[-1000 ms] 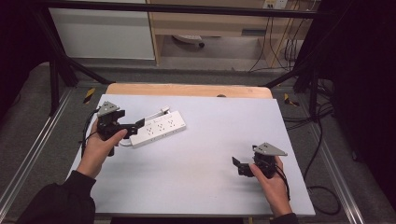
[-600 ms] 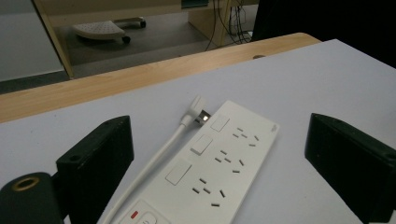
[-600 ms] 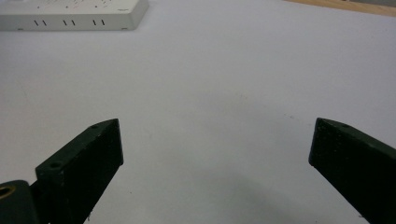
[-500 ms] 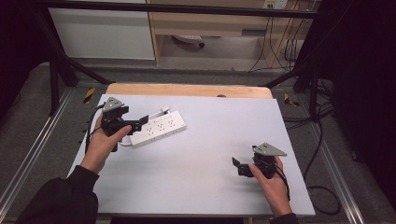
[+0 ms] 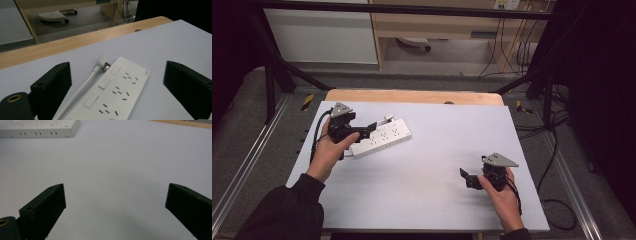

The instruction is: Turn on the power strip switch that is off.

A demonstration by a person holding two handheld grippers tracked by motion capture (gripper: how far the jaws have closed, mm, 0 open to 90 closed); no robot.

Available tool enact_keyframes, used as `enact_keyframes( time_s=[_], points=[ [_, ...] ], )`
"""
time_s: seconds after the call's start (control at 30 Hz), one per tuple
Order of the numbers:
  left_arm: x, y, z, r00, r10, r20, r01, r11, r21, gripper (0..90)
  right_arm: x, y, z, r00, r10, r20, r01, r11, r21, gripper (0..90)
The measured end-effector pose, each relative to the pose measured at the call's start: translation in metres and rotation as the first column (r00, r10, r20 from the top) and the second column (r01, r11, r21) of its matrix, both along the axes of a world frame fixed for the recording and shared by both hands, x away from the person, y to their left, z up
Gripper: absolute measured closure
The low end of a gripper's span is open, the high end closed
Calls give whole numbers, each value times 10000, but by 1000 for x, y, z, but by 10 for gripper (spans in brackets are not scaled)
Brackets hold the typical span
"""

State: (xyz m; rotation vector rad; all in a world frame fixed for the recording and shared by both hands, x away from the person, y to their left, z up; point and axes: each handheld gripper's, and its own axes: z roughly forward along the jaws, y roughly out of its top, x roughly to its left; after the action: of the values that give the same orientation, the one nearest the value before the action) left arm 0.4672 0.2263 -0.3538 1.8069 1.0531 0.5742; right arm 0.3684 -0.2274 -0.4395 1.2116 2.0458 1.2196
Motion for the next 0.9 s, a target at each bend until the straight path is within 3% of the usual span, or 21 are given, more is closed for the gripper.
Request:
enact_keyframes(
  time_s=[0.23,0.7,0.9],
  points=[
    [10,-10,-4,10000,2,-47,-1,10000,79,86,0,0,0,10000,-2,-18,2,10000,-44,34],
    [27,-9,-20,9989,375,-269,-361,9979,538,96,0,-1,-1,9999,-96,-118,96,10000,6,34],
    [32,-6,-24,9977,539,-408,-523,9979,388,103,0,-1,-1,9999,-104,-122,104,9999,-11,34]
  ],
)
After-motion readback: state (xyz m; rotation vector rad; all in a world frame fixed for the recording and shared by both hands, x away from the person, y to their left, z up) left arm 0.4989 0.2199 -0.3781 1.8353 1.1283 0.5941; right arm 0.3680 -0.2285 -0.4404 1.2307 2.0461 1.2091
